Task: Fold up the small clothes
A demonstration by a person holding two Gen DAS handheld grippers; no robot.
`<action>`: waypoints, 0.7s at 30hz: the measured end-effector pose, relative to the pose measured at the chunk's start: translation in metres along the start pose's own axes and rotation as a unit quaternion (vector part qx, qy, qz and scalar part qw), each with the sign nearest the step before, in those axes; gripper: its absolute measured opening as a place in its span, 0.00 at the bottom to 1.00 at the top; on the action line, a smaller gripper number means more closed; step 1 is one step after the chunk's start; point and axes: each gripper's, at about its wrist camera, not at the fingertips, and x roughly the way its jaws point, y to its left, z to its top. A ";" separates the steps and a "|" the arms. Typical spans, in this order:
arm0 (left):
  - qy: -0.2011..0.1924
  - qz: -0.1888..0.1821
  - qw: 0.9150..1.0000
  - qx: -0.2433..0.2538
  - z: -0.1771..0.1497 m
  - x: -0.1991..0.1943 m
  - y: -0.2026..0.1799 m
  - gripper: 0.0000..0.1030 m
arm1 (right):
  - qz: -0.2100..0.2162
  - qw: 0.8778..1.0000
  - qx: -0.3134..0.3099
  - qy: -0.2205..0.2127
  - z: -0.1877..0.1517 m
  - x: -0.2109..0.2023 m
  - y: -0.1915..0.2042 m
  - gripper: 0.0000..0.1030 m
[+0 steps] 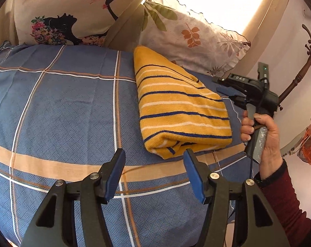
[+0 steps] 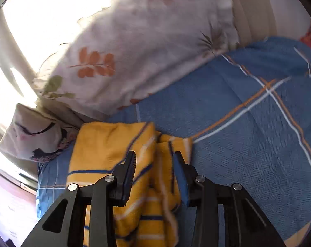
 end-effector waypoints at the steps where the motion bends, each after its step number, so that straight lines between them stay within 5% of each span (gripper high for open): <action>1: -0.001 0.000 1.000 -0.002 0.001 0.001 0.002 0.56 | 0.025 1.000 -0.015 -0.001 -0.001 -0.005 0.015 0.41; 7: -0.010 0.029 0.999 -0.013 -0.002 -0.002 0.011 0.56 | 0.224 0.969 0.002 0.102 -0.026 0.039 0.074 0.46; 13: -0.025 0.047 0.998 -0.027 -0.001 -0.019 0.030 0.57 | 0.210 0.970 0.021 0.122 -0.056 0.070 0.069 0.44; 16: -0.032 0.051 0.998 -0.034 0.002 -0.026 0.039 0.58 | 0.223 0.968 0.069 0.094 -0.056 0.052 0.025 0.28; 18: -0.034 0.049 0.998 -0.038 0.003 -0.026 0.043 0.59 | 0.211 0.969 0.104 0.079 -0.058 0.036 -0.008 0.06; 21: -0.028 0.041 0.998 -0.044 0.004 -0.021 0.045 0.59 | 0.202 0.966 0.152 0.057 -0.068 0.011 -0.052 0.05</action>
